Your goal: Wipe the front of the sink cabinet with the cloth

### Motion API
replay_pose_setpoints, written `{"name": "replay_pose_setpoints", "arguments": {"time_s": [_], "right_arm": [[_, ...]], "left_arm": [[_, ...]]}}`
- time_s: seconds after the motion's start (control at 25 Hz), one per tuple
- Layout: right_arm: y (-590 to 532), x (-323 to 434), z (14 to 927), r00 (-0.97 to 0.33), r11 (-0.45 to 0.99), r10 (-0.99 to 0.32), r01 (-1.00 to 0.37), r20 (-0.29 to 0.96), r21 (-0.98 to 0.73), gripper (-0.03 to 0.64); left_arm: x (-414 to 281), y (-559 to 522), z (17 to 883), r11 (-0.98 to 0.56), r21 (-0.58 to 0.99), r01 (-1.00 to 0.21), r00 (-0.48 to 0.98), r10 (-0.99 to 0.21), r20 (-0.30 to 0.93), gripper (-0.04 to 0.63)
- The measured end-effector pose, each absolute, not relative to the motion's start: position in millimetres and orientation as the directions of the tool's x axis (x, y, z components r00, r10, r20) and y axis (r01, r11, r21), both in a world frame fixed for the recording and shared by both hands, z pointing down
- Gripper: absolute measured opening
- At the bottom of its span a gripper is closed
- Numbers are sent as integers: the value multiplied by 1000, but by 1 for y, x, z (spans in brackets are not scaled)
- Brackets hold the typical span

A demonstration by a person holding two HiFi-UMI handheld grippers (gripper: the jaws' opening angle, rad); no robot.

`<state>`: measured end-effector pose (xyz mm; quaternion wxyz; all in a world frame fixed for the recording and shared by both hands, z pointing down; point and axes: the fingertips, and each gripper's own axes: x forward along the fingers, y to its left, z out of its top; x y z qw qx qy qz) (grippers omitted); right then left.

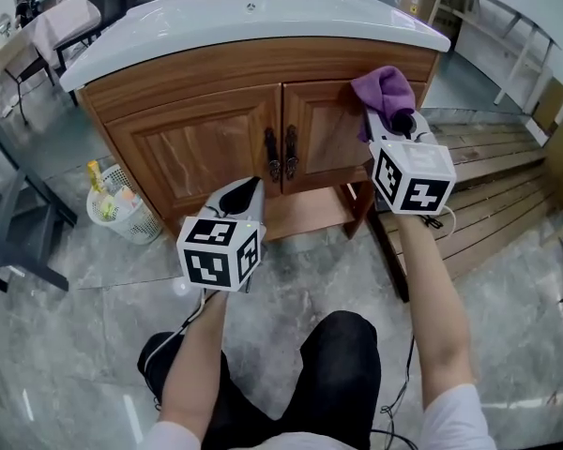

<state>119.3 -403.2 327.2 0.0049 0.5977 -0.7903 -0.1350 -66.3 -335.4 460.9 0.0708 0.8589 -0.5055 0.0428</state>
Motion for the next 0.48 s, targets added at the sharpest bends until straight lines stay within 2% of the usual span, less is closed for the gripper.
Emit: {"name": "replay_pose_setpoints", "arguments": {"time_s": [0.28,0.48], "right_arm": [[-363,90,337,-368,322,-907,-920,-207,224,84],[-346,56,358,-433,402,-883,-897,-179,182,84]], "left_arm": [[-72,-334,463,-467,66,-882,471,-869,149,6],[-67,-329,459,-474,51,-879,476,-867,147,6]]}}
